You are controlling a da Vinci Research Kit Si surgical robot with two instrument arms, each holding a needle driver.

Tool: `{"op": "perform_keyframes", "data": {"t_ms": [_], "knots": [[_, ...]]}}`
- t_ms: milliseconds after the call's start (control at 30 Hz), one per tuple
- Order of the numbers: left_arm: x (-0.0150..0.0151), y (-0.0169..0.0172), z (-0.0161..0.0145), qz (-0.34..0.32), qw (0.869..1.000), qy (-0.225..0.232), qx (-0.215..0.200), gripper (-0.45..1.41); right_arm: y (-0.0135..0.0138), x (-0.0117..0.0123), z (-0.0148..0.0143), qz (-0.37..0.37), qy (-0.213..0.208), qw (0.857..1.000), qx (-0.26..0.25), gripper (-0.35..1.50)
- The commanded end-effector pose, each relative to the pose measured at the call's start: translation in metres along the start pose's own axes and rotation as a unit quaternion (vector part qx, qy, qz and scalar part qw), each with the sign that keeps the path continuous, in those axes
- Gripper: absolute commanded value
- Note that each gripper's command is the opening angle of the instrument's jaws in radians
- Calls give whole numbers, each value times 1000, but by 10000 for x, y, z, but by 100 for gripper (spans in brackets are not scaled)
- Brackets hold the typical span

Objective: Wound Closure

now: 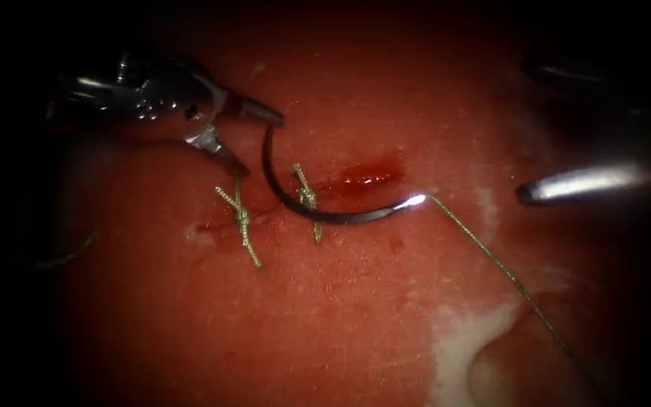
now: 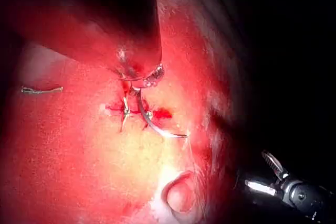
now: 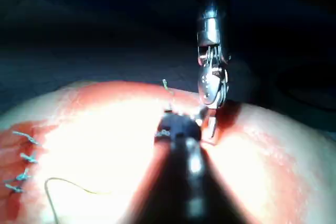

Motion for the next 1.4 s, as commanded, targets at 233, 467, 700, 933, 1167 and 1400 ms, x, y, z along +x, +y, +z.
{"op": "perform_keyframes", "data": {"t_ms": [233,467,700,933,1167,1400], "knots": [[7,5,23,9,1000,13,-15,53,-3,-3,12,-2,0,1000,1,141],[9,7,37,-14,1000,6,-25,-3,-7,-1,15,-2,1,1000,2,141],[7,16,19,-115,992,-51,16,-35,-26,11,28,19,6,1000,10,141],[18,23,-18,-165,976,-115,83,-35,-62,2,52,153,10,988,29,130],[30,40,-15,-227,950,-145,157,-35,-66,-50,72,266,-2,964,19,121],[38,64,-20,-234,930,-166,229,-35,-63,-102,90,388,12,922,8,128]]}}
